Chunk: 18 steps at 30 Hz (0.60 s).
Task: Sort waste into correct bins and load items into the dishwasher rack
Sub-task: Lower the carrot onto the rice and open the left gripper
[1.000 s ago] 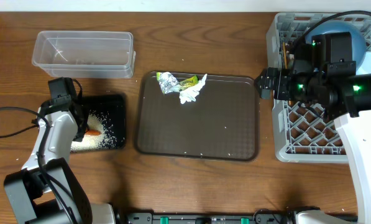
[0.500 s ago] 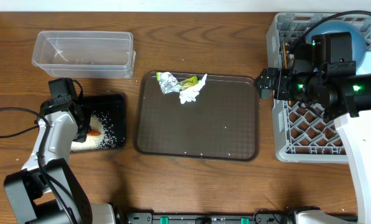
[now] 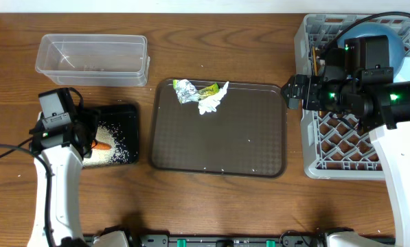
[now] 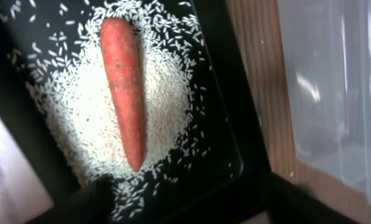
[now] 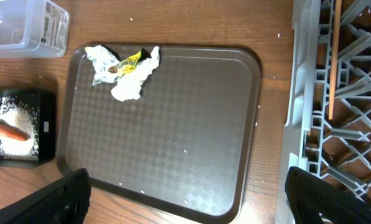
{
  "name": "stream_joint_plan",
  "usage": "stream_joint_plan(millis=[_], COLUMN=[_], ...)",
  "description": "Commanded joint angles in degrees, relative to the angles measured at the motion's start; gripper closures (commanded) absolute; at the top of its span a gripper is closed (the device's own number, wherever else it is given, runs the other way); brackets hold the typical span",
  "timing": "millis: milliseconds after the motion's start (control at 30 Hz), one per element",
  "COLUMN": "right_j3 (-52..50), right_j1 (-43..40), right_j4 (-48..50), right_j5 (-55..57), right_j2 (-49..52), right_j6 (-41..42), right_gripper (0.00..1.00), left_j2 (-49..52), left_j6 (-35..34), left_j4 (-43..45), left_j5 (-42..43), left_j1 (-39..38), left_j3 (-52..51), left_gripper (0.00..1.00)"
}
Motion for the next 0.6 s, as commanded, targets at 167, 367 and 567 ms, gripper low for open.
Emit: stream_joint_plan(millis=[167,367,567], right_j3=[0.04,0.04,0.04], right_j1=[0.35,0.35,0.35], right_j4=[-0.09,-0.09,-0.09], right_j5=[0.33,0.33,0.33], right_j2=[-0.94,-0.94,-0.94], right_j6=[0.02,0.02,0.02], right_gripper=[0.01,0.01,0.01], left_j2=[-0.79,-0.79,-0.79], left_j6=[0.35,0.35,0.35], left_j4=[-0.55,-0.55,-0.55], left_j5=[0.59,0.59,0.59], left_j1=[0.26,0.26,0.26], left_j3=[0.02,0.02,0.02], left_gripper=[0.02,0.02,0.02])
